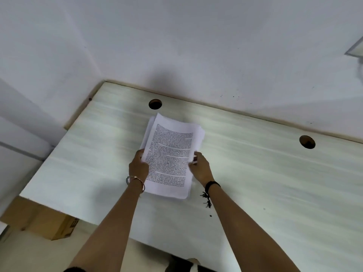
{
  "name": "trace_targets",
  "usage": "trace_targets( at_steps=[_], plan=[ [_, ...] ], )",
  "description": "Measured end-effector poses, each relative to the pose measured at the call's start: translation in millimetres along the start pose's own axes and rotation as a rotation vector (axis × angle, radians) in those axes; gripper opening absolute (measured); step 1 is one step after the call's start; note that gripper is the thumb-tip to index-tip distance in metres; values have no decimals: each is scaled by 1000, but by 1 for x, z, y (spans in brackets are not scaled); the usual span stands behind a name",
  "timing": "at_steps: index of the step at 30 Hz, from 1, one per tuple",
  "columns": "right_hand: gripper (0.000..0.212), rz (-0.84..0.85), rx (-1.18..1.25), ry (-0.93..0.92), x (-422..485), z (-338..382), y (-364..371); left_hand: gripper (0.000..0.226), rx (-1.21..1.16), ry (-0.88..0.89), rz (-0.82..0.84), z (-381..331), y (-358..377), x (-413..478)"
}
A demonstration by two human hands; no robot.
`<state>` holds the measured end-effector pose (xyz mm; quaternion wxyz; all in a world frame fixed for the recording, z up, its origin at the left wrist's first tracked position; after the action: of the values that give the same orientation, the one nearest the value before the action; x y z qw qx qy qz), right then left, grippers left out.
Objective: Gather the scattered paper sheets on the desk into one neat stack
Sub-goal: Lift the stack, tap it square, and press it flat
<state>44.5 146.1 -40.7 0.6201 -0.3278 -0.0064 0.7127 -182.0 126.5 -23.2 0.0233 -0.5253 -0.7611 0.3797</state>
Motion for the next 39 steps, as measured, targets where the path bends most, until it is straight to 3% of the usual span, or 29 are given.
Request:
trace_targets(
  at_steps=[2,5,11,16,20,23,26,29,32,34,36,39],
  plan=[
    [54,46,-162,-8,9,-2,9,51,-2,-24,-20,5,-1,8],
    [43,43,-320,-39,18,-4,14,49,9,-36,-16,15,-3,23],
    [42,-54,-420,23,21,-10,25,62,282,44,182,31,6,68],
    [45,-141,-317,27,24,-12,25,62,73,-65,176,13,14,75],
    [52,-123,-205,69,31,-10,16,71,-175,-195,342,19,22,76],
    [62,-27,-138,102,38,-20,8,74,-287,-182,408,25,30,75],
    [70,-14,-127,71,40,-36,2,56,-368,-86,489,6,37,63],
    [56,-102,-137,23,35,-43,-12,57,-395,-8,520,-12,44,50],
    [51,-146,92,-81,20,-42,-34,54,-449,75,572,-38,51,29],
    [61,-119,413,-47,6,-40,-51,52,-491,117,617,-58,56,15],
    [56,-31,663,1,-5,-35,-71,49,-539,143,649,-77,59,2],
    [42,-29,721,-77,-11,-17,-113,50,-586,184,643,-103,63,-13]
  ],
)
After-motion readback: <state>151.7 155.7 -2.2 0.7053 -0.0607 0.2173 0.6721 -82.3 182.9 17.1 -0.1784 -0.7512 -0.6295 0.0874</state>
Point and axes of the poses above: each hand's wrist, its own x-axis towards the middle knuckle, its own y-axis out of the palm, z = x × y, the point moved 5 cm from there along x, towards the middle knuckle, and after that the axes turned 1 degree about -x, right-handed, at the moved point
